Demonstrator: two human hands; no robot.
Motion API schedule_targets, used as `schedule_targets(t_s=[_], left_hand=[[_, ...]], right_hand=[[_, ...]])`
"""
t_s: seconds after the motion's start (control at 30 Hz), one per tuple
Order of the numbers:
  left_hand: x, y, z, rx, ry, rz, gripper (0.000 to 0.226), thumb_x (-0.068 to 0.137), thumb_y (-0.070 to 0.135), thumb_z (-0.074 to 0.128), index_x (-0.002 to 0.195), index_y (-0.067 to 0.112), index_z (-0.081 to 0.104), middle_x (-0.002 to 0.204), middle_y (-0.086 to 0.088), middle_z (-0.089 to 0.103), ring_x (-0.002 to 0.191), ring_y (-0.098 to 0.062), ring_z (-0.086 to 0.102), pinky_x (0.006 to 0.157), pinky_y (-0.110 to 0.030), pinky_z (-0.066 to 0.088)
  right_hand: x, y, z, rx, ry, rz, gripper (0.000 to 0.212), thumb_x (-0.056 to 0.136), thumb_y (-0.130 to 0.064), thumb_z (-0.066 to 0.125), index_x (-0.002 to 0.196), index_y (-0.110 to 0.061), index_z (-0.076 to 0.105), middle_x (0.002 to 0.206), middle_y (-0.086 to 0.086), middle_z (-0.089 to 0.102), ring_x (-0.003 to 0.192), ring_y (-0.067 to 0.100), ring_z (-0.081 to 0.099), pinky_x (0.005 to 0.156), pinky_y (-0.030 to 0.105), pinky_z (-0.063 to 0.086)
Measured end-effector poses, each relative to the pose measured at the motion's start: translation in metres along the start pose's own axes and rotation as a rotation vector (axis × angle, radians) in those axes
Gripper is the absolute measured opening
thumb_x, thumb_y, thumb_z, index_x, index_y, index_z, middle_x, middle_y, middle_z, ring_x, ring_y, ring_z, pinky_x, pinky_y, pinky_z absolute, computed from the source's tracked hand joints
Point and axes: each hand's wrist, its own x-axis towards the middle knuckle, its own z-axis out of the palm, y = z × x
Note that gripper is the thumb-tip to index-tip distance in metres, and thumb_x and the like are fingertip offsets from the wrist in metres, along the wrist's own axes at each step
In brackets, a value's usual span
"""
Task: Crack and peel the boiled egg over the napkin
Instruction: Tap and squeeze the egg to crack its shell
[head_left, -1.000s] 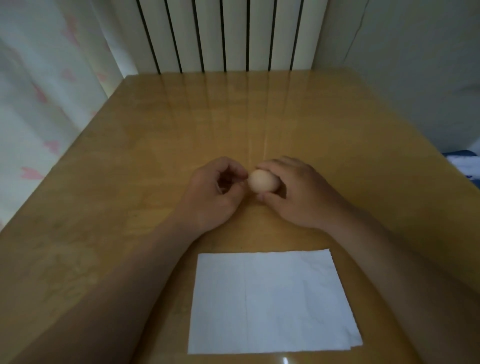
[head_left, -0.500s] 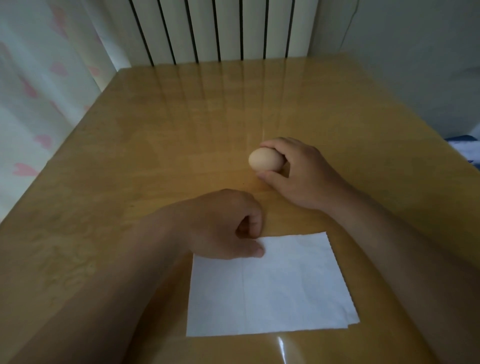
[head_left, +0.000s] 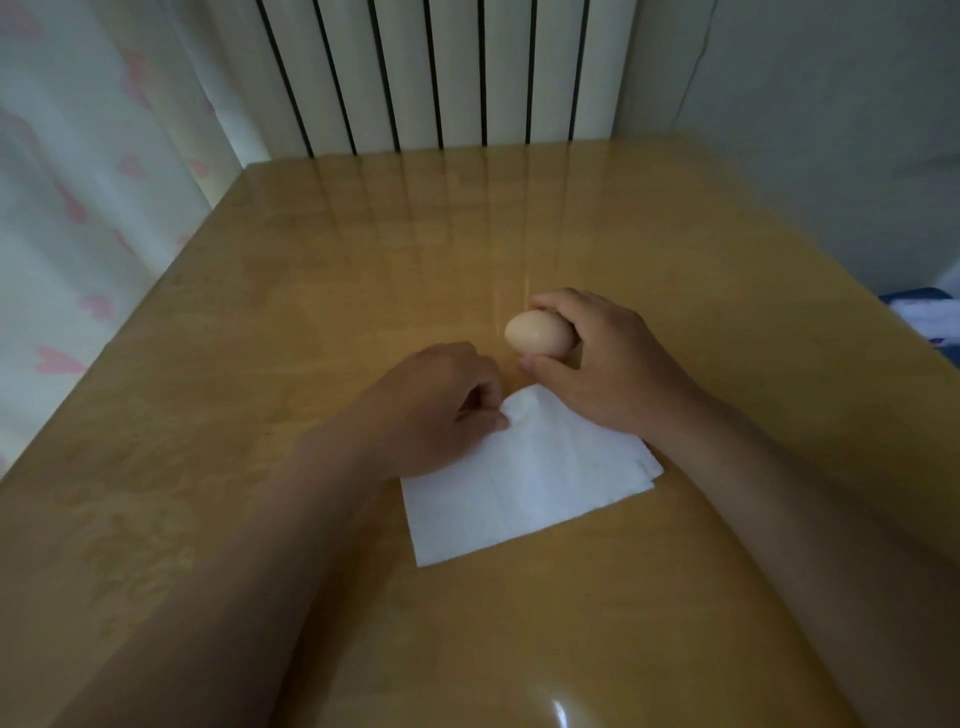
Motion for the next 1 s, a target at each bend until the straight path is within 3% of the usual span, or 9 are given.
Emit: schedule_targets(t_s=[0.1,0.27,0.4,0.5,0.57,0.63,0.8,1.0], left_hand=[[0.004,-0.007,0.002,0.0,0.104,0.016,0.009,0.089,0.026,0.071,0.088,0.02,0.065,0.089,0.006,0.057,0.081,-0.011,0.051,0.072,-0.028,0.043],[0.007,-0.01,0.013,0.152,0.182,-0.013,0.019,0.091,0.042,0.065,0.096,0.024,0.062,0.09,0.006,0.052,0.086,-0.017,0.051,0.073,-0.032,0.042],[0.009,-0.012,0.025,0.104,0.226,0.09,0.019,0.093,0.035,0.065,0.099,0.017,0.066,0.09,0.002,0.053,0.083,-0.02,0.05,0.07,-0.029,0.033],[0.014,-0.015,0.025,0.131,0.233,0.195,0.028,0.091,0.04,0.058,0.093,0.014,0.069,0.085,-0.002,0.056,0.074,-0.02,0.05,0.066,-0.033,0.039],[0.016,-0.017,0.026,0.117,0.218,0.245,0.033,0.091,0.043,0.055,0.091,0.015,0.071,0.084,-0.004,0.06,0.073,-0.022,0.053,0.066,-0.034,0.043],[0.016,-0.016,0.026,0.075,0.207,0.282,0.034,0.09,0.046,0.057,0.091,0.015,0.073,0.086,-0.003,0.06,0.076,-0.02,0.053,0.068,-0.029,0.04],[0.016,-0.017,0.029,-0.017,0.237,0.278,0.037,0.086,0.051,0.062,0.088,0.015,0.069,0.085,0.001,0.058,0.076,-0.012,0.048,0.069,-0.013,0.033],[0.016,-0.023,0.025,-0.003,0.437,0.16,0.024,0.09,0.034,0.06,0.085,0.011,0.069,0.078,-0.001,0.06,0.068,-0.015,0.051,0.061,-0.029,0.044]], right_hand=[[0.001,0.003,0.0,-0.016,0.03,0.002,0.054,0.086,-0.035,0.073,0.133,-0.02,0.053,0.12,-0.001,0.061,0.103,0.016,0.057,0.087,0.033,0.049],[0.004,0.01,0.002,-0.177,-0.042,0.002,0.046,0.087,-0.041,0.067,0.128,-0.025,0.054,0.112,-0.002,0.064,0.102,0.022,0.057,0.091,0.047,0.048],[0.006,0.011,0.001,-0.199,0.011,-0.021,0.046,0.089,-0.04,0.065,0.131,-0.027,0.053,0.118,-0.002,0.064,0.107,0.024,0.056,0.093,0.046,0.045],[0.007,0.013,-0.001,-0.249,-0.045,-0.003,0.047,0.09,-0.042,0.063,0.133,-0.028,0.052,0.119,-0.003,0.064,0.109,0.024,0.056,0.095,0.045,0.043],[0.007,0.012,-0.002,-0.196,0.013,-0.016,0.047,0.088,-0.042,0.063,0.131,-0.026,0.054,0.117,-0.002,0.065,0.107,0.024,0.058,0.093,0.045,0.045],[0.007,0.009,-0.003,-0.149,0.039,-0.031,0.05,0.086,-0.045,0.061,0.131,-0.025,0.055,0.117,-0.002,0.066,0.105,0.025,0.059,0.091,0.045,0.046],[0.007,0.009,-0.001,-0.259,-0.107,-0.018,0.05,0.091,-0.045,0.059,0.138,-0.029,0.05,0.123,-0.003,0.058,0.114,0.025,0.053,0.096,0.047,0.043],[0.004,0.002,-0.006,-0.073,-0.038,-0.035,0.044,0.09,-0.035,0.065,0.13,-0.02,0.054,0.12,0.0,0.061,0.108,0.021,0.057,0.089,0.04,0.049]])
